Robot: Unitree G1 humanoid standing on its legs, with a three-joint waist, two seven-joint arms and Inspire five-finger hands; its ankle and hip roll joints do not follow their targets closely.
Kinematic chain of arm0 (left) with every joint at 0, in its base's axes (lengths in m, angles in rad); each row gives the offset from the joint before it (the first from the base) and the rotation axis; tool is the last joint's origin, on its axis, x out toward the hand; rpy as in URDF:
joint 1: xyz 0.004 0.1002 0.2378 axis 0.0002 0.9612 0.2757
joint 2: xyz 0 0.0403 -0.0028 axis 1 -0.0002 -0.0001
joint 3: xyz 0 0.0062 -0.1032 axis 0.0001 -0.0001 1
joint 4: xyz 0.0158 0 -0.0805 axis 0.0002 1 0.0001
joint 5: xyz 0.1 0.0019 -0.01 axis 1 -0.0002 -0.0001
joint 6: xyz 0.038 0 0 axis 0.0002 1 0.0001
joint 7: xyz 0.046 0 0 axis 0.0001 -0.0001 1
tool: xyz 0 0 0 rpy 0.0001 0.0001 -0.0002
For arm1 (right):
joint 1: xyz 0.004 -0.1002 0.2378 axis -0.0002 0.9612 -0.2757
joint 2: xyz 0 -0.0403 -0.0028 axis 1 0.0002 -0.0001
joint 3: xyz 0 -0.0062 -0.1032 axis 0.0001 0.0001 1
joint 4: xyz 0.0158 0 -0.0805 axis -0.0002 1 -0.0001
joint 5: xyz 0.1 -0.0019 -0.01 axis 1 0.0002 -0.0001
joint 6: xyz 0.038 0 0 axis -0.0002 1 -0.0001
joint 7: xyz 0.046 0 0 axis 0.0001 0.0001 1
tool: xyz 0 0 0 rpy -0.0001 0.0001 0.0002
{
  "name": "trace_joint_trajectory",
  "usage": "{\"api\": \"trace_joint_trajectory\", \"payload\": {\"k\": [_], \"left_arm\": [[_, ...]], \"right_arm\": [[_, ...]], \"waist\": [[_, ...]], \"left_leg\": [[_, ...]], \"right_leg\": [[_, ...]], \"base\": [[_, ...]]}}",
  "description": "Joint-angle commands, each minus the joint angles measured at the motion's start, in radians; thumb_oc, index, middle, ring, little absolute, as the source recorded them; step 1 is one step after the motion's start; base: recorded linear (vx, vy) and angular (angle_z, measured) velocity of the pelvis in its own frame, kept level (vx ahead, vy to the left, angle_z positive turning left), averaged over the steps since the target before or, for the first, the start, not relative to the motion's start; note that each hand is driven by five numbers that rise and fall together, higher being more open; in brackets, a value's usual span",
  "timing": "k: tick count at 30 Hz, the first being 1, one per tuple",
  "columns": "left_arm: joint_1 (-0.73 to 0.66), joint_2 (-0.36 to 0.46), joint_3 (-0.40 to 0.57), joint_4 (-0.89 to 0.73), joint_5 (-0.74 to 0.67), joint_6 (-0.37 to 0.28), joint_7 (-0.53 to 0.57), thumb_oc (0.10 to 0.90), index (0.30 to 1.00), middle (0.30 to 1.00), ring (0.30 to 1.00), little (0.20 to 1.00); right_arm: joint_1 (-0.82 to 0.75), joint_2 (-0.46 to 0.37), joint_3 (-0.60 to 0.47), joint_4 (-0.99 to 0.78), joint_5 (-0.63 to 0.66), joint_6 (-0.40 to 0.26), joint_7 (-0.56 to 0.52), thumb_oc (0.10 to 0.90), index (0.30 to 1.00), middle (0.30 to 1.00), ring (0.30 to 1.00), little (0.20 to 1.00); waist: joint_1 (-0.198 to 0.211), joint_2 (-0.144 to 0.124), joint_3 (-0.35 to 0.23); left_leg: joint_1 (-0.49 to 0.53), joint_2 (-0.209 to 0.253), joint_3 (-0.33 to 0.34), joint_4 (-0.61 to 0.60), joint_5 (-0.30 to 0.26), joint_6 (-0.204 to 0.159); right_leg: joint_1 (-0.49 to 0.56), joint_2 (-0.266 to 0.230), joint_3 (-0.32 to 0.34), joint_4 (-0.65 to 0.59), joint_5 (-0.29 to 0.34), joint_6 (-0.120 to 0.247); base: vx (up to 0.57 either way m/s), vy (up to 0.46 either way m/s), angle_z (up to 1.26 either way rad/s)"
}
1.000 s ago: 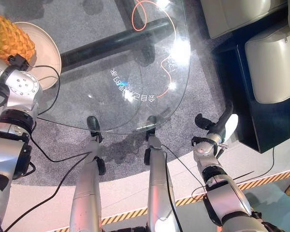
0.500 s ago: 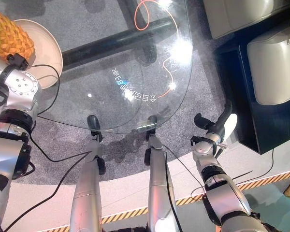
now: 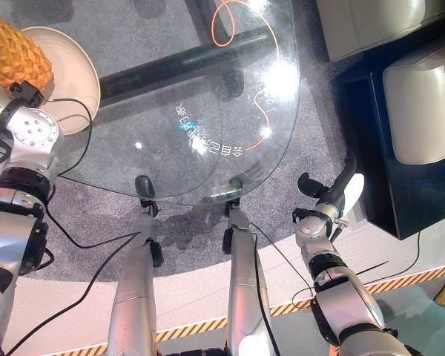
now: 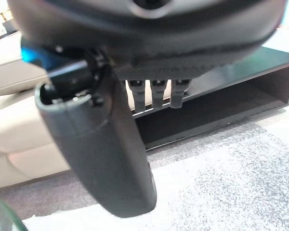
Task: Pick up the fruit to the plate
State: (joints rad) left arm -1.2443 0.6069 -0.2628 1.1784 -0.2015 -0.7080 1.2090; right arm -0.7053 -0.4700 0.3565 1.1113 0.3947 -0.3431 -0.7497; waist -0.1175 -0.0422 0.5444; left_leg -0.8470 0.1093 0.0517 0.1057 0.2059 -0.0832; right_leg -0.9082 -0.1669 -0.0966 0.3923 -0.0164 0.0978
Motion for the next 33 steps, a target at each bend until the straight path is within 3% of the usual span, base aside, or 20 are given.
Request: {"api": "trace_joint_trajectory", "payload": {"k": [1, 9, 10, 11, 21, 33], "left_arm": [[-0.103, 0.104, 0.009, -0.001, 0.053, -0.123, 0.034, 0.100, 0.300, 0.300, 0.300, 0.200], [-0.097, 0.100, 0.011, -0.008, 0.045, -0.140, 0.016, 0.218, 0.401, 0.401, 0.401, 0.318], [-0.095, 0.099, 0.012, -0.013, 0.047, -0.139, 0.014, 0.284, 0.458, 0.458, 0.458, 0.384], [-0.094, 0.100, 0.011, -0.016, 0.042, -0.139, 0.008, 0.295, 0.467, 0.467, 0.467, 0.395], [-0.084, 0.095, 0.013, -0.023, 0.044, -0.150, 0.003, 0.364, 0.526, 0.526, 0.526, 0.464], [-0.057, 0.082, 0.027, -0.061, 0.040, -0.196, 0.003, 0.347, 0.512, 0.512, 0.512, 0.447]], "right_arm": [[-0.003, -0.030, -0.027, 0.020, -0.004, -0.040, -0.085, 0.800, 0.900, 0.900, 0.900, 0.900], [-0.011, -0.026, -0.030, 0.030, -0.003, -0.047, -0.086, 0.800, 0.900, 0.900, 0.900, 0.900], [-0.010, -0.025, -0.031, 0.030, -0.007, -0.047, -0.089, 0.800, 0.900, 0.900, 0.900, 0.900], [-0.009, -0.026, -0.031, 0.028, -0.004, -0.048, -0.089, 0.800, 0.900, 0.900, 0.900, 0.900], [-0.008, -0.026, -0.032, 0.025, -0.010, -0.047, -0.092, 0.800, 0.900, 0.900, 0.900, 0.900], [-0.007, -0.025, -0.040, 0.026, -0.016, -0.048, -0.105, 0.800, 0.900, 0.900, 0.900, 0.900]], "waist": [[0.012, -0.023, -0.024], [0.014, -0.025, -0.024], [0.015, -0.025, -0.024], [0.015, -0.025, -0.024], [0.017, -0.023, -0.024], [0.023, -0.018, -0.024]], "left_leg": [[0.029, -0.038, 0.024, 0.154, -0.194, 0.010], [0.023, -0.038, 0.024, 0.155, -0.189, 0.010], [0.023, -0.038, 0.024, 0.155, -0.188, 0.010], [0.023, -0.039, 0.023, 0.155, -0.188, 0.010], [0.024, -0.038, 0.022, 0.151, -0.188, 0.009], [0.028, -0.043, 0.019, 0.140, -0.184, 0.007]], "right_leg": [[0.063, 0.068, 0.014, -0.101, 0.031, 0.014], [0.061, 0.066, 0.013, -0.109, 0.040, 0.015], [0.061, 0.065, 0.013, -0.110, 0.041, 0.016], [0.061, 0.064, 0.012, -0.110, 0.042, 0.016], [0.061, 0.063, 0.011, -0.110, 0.041, 0.018], [0.065, 0.059, 0.007, -0.120, 0.043, 0.019]], "base": [[0.00, 0.000, 0.00], [0.00, 0.000, 0.00], [0.00, 0.000, 0.00], [0.00, 0.000, 0.00], [0.00, 0.000, 0.00], [0.00, 0.000, 0.00]]}}
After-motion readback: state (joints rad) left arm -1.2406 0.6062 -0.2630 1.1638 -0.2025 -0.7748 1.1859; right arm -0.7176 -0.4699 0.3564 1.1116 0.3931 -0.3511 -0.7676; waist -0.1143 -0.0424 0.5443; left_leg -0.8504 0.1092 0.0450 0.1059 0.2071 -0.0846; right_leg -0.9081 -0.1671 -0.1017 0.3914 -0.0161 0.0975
